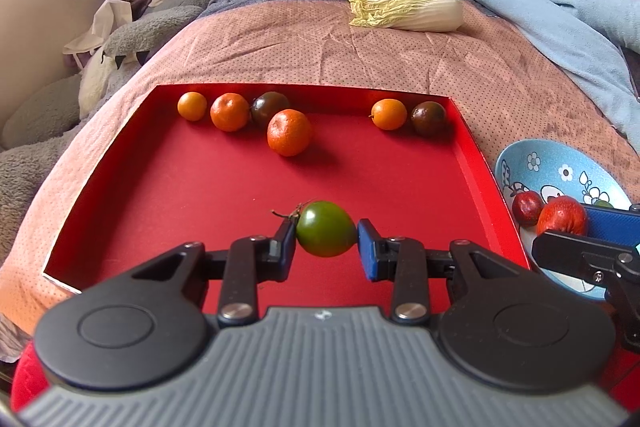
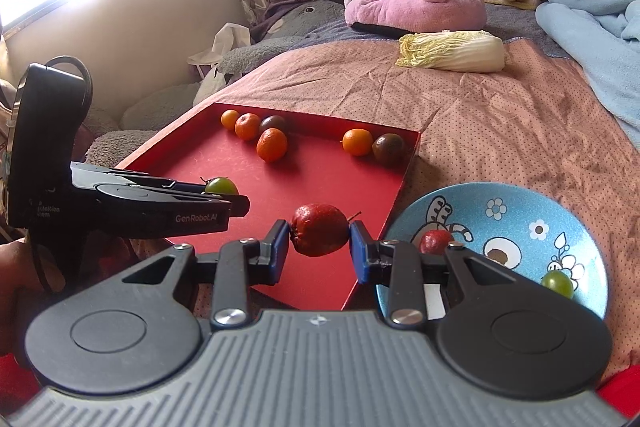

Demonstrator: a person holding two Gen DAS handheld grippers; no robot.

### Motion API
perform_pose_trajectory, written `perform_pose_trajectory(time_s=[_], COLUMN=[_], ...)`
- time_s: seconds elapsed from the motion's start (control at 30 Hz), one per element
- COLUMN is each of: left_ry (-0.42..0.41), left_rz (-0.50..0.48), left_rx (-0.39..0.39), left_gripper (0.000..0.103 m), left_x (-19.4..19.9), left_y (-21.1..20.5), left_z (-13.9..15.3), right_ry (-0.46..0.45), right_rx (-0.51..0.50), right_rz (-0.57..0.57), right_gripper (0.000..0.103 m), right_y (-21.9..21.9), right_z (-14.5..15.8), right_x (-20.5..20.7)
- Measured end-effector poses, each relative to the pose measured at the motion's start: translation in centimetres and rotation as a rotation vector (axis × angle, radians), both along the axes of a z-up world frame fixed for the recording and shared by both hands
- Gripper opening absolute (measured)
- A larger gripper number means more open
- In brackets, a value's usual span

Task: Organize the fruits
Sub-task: 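Carry the green tomato and red fruit over the blue cat plate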

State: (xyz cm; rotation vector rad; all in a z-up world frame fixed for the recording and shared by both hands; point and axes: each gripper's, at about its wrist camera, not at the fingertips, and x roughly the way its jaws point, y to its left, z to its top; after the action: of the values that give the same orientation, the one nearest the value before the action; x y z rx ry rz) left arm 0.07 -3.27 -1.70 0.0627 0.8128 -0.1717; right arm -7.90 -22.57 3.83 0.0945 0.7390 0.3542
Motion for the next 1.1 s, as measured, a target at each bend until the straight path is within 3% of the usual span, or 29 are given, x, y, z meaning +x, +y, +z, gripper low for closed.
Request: perform_pose_trajectory(time_s=[1.1], left_ry=[-0.022], left_rz=[-0.147], left_rx=[0.014], left_gripper=[0.037], left_x=[-0.7], left_y=[-6.9], left_z=[1.6], right_ry=[-0.019], right_rx=[0.021], right_rz=[-0.216], right_gripper=[0.038], right_y=[-8.4], right_z=[-0.2], right_x=[-3.4])
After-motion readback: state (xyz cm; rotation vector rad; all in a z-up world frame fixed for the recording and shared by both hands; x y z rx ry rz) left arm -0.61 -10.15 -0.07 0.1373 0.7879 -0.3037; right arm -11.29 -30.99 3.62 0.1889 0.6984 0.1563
